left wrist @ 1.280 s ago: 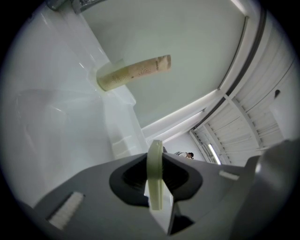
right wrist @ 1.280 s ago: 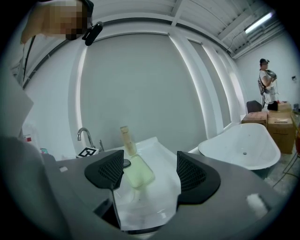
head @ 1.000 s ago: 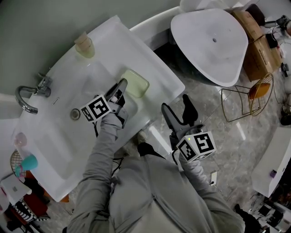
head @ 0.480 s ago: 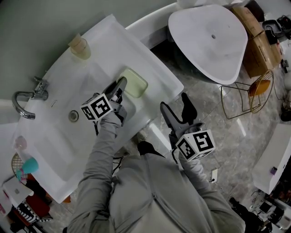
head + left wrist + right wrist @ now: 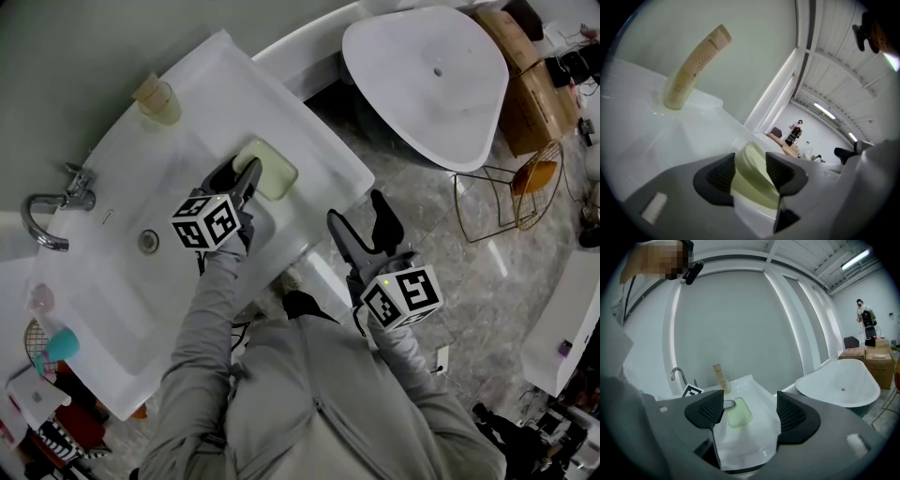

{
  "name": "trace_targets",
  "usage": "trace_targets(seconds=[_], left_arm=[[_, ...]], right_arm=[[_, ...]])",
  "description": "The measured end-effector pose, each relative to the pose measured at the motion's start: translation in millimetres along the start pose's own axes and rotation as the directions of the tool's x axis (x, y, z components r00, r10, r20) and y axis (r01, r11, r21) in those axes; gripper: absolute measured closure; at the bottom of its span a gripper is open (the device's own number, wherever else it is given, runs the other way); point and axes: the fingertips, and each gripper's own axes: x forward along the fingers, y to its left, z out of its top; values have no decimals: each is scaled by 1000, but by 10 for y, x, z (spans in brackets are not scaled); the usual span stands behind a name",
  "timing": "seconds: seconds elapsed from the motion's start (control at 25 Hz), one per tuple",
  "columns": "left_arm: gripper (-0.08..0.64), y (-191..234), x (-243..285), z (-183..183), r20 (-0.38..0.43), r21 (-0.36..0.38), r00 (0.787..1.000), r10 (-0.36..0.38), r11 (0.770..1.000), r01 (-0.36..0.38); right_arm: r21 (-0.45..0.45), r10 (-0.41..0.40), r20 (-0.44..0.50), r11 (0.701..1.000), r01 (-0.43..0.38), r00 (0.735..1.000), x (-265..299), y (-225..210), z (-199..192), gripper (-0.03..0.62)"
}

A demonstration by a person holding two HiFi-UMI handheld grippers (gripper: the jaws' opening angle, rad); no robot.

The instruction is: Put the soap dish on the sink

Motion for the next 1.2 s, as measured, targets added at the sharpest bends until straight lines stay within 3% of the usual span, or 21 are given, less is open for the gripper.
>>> trace_targets(seconds=[0.08, 0.24, 0.64, 1.2], left_arm=[[302, 11, 18, 2, -15, 58, 1000, 26, 998, -25], [285, 23, 31, 34, -20, 124, 999, 48, 991, -45], [285, 32, -40, 113, 2, 121, 999, 49, 991, -49], [285, -66, -477, 345, 98, 130, 995, 30, 991, -42]], right_arm=[[2, 0, -1, 1000, 0, 1000, 0, -16, 1, 238], [4, 2, 2, 1000, -2, 1000, -5, -20, -10, 238], [-6, 6, 4, 1000, -6, 1000, -8, 28, 28, 238], [-38, 33, 34, 999, -32, 999, -26, 300, 49, 238]])
